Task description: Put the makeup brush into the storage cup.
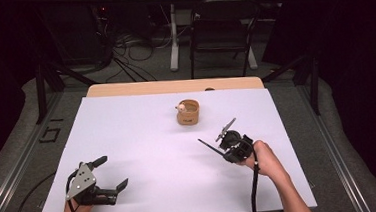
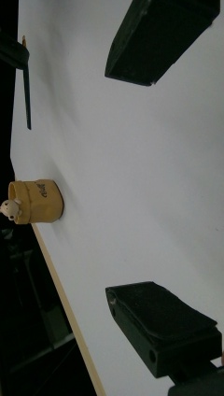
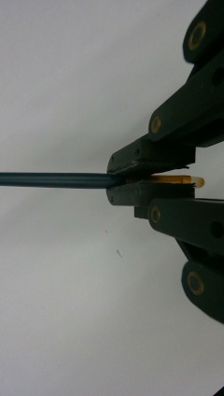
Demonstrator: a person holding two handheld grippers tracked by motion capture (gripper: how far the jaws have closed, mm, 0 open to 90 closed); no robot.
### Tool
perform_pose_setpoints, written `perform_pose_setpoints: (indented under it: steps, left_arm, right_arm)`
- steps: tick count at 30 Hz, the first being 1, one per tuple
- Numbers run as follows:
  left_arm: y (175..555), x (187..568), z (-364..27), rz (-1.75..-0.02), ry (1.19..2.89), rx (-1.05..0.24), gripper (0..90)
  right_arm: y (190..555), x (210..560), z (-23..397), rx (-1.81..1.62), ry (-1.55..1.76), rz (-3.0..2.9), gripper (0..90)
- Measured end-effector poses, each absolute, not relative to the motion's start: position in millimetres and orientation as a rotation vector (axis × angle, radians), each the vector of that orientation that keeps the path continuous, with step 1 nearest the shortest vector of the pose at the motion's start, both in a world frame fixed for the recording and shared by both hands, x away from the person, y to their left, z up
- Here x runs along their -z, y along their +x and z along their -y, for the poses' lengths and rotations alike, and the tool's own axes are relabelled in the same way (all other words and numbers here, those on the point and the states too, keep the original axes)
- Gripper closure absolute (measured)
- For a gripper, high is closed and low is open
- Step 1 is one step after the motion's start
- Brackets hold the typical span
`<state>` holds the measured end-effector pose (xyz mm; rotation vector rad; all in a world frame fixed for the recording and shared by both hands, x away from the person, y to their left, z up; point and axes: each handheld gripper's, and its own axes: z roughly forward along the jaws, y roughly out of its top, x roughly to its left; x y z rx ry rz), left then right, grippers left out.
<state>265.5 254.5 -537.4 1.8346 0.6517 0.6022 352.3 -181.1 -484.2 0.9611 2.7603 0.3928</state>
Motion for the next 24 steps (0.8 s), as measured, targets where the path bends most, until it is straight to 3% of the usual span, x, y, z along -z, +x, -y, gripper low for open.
perform_pose_setpoints:
  steps: [24]
  left_arm:
    - [268,538,-251,-0.635,1.847,-0.590,0.0]
  right_arm:
    - [352,487,149,-0.436,0.776,-2.823,83.9]
